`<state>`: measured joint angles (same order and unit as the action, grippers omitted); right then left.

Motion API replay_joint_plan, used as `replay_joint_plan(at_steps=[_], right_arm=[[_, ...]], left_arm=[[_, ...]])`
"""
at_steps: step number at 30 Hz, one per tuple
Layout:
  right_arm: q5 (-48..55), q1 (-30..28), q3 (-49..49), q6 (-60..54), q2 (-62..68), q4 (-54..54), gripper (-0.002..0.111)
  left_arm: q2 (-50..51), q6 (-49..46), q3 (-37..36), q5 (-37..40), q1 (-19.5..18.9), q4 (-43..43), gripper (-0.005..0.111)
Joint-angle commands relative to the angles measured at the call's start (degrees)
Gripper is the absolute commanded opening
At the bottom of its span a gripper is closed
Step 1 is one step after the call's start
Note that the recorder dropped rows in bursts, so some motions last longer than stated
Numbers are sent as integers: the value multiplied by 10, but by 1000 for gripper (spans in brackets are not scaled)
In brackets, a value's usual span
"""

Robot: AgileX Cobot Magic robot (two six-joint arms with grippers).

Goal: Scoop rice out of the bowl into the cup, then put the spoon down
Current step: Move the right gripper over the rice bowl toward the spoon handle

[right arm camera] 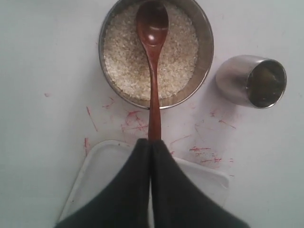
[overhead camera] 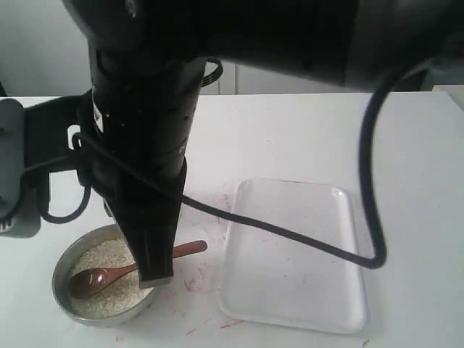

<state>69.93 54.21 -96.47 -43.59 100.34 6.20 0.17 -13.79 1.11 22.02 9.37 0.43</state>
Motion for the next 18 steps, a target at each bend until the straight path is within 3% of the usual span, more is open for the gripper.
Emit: replay_joint_plan(at_steps=[1, 5, 12, 18], right_arm=[[0, 1, -1, 4, 23, 16, 0], [0, 1, -1, 4, 46, 14, 4], [0, 1, -1, 3, 79, 36, 27], [0, 0, -1, 3, 117, 72, 29]], left_arm=[[-2, 3, -5, 20, 0, 1, 14], [-2, 3, -5, 20, 0, 1, 14], [-2, 3, -5, 20, 0, 1, 14], [-2, 3, -5, 20, 0, 1, 14]])
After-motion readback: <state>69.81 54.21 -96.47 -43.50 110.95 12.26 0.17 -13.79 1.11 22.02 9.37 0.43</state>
